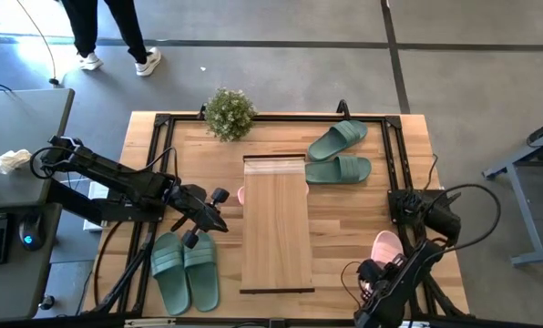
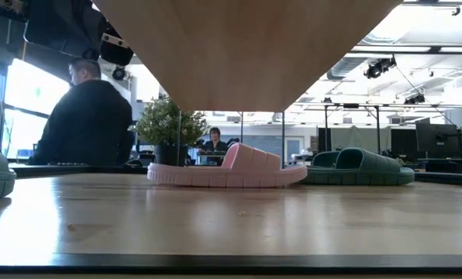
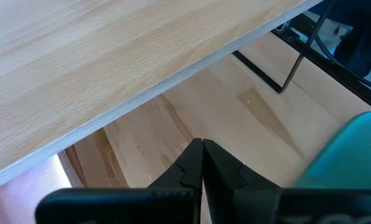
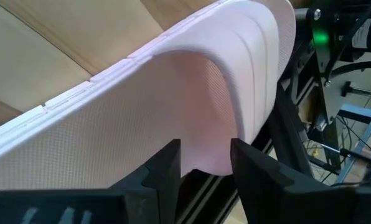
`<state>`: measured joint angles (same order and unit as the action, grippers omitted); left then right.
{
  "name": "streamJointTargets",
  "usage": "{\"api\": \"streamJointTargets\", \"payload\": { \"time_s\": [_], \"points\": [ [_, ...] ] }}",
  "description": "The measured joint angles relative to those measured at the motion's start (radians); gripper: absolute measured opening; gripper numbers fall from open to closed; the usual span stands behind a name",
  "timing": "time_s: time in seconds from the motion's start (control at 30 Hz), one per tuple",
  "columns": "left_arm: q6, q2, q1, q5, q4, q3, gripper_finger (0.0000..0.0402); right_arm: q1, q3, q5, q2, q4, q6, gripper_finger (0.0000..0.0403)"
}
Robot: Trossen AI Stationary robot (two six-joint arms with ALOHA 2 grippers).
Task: Pick and place slides into the shelf
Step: Put the pink slide under the shelf aligned with the other pink slide
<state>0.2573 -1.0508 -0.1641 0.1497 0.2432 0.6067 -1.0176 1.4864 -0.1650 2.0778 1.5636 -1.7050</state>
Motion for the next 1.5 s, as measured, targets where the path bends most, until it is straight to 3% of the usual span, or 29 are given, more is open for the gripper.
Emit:
{"api": "streamJointTargets", "payload": {
  "time_s": [0.2,0.33,0.6,1.33,1.5],
  "points": [
    [0.000,0.000,0.000,0.000,0.000,0.000,0.0001,0.000,0.000,0.003,-0.004,0.010,-0.001,0.0133],
    [0.000,0.000,0.000,0.000,0.000,0.000,0.0001,-0.001,0.000,0.083,-0.004,0.010,-0.023,0.0133],
    [0.000,0.000,0.000,-0.001,0.000,0.000,0.0001,-0.011,-0.008,0.091,-0.004,0.007,-0.023,0.0133],
    [-0.003,0.000,0.000,-0.004,0.000,0.000,0.0001,-0.010,-0.205,0.064,-0.004,-0.022,-0.023,0.0133],
    [-0.017,0.000,0.000,-0.004,-0.001,0.000,0.0001,-0.010,-0.227,0.087,-0.004,-0.061,-0.023,0.0101]
  ]
}}
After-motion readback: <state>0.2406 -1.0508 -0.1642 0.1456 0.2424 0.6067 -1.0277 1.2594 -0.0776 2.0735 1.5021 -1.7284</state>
